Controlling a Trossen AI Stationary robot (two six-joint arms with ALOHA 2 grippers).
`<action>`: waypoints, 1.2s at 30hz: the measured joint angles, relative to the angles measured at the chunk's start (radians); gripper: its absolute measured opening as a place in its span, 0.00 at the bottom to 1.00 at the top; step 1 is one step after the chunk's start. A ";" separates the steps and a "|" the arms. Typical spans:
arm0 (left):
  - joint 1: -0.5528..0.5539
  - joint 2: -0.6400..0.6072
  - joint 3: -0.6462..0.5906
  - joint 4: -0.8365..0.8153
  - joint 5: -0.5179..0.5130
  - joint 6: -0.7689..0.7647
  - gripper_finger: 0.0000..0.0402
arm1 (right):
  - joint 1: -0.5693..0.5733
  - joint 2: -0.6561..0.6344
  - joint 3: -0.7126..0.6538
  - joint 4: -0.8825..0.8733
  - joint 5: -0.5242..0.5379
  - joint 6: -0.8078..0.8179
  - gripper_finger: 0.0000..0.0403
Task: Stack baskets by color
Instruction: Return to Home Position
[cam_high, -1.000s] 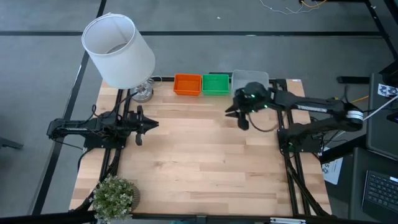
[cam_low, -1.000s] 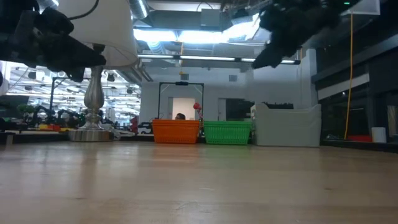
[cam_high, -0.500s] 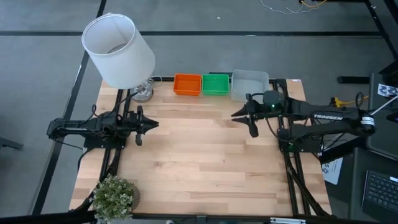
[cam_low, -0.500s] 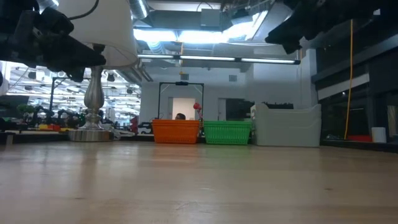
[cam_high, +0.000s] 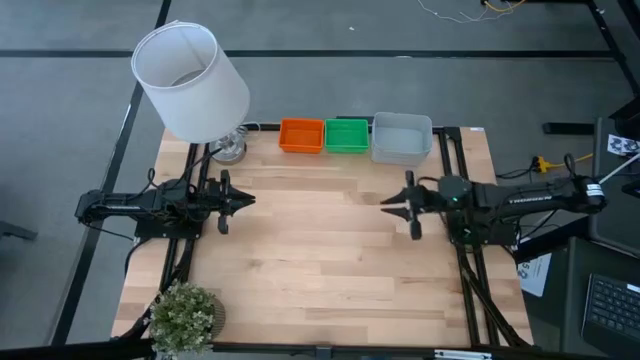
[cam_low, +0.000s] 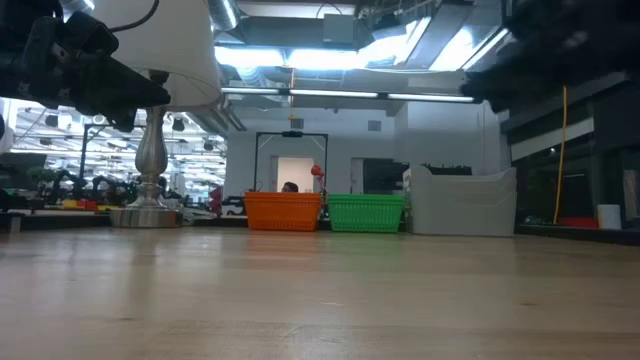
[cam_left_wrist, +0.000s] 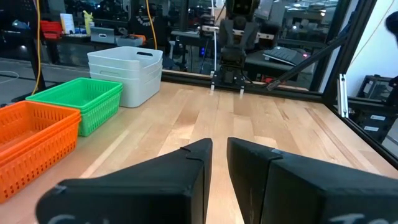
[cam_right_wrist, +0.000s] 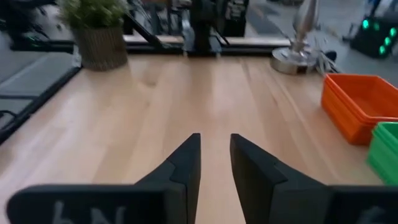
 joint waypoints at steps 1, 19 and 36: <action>0.000 0.000 0.000 0.000 0.000 0.000 0.10 | 0.012 -0.038 -0.040 0.030 0.000 0.000 0.22; 0.000 0.000 0.000 0.000 0.000 0.000 0.10 | 0.118 -0.624 -0.253 -0.024 0.025 -0.031 0.22; 0.000 0.000 0.000 0.000 0.000 0.000 0.10 | 0.118 -0.729 -0.254 -0.307 0.009 0.055 0.22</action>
